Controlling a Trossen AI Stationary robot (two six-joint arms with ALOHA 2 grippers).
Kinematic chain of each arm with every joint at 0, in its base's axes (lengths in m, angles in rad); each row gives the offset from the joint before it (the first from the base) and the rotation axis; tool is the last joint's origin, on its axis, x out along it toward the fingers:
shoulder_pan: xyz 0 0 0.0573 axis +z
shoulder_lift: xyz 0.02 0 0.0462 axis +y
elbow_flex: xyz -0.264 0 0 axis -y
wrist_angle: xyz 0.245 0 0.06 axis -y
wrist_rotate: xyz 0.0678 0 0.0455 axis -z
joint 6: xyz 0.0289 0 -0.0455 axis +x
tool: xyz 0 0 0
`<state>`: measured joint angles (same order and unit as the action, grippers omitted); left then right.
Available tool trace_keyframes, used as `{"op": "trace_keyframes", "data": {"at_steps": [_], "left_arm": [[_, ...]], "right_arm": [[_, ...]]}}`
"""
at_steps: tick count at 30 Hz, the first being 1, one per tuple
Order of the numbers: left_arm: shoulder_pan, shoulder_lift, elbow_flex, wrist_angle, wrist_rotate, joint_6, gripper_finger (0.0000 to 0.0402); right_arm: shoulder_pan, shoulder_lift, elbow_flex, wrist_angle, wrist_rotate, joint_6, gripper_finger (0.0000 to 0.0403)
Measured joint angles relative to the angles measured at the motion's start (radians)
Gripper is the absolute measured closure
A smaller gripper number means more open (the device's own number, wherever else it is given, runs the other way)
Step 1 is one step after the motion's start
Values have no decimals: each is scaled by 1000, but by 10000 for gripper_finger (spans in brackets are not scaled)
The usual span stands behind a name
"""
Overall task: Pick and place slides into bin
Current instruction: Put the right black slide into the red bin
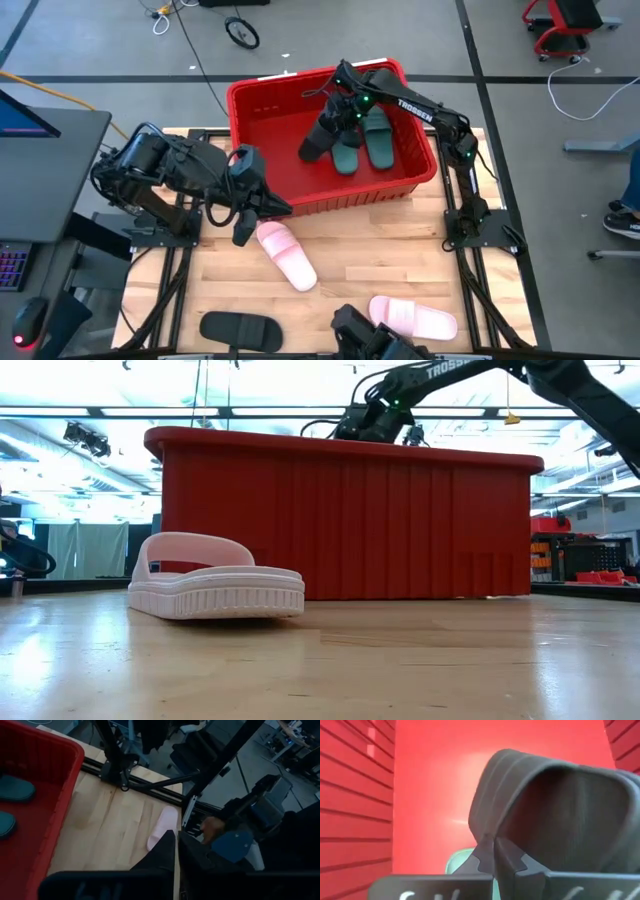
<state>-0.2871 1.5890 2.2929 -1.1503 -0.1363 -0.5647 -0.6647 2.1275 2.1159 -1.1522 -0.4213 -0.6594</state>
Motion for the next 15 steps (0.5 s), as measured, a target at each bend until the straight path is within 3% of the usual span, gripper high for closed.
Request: {"op": "trace_keyframes", "data": {"at_steps": [7,15], "left_arm": [[0,0,0,1,-39,-7,395],[0,0,0,1,-132,-34,380]], "right_arm": [[1,14,-1,227,44,6,385],[3,15,-15,340,45,3,305]]}}
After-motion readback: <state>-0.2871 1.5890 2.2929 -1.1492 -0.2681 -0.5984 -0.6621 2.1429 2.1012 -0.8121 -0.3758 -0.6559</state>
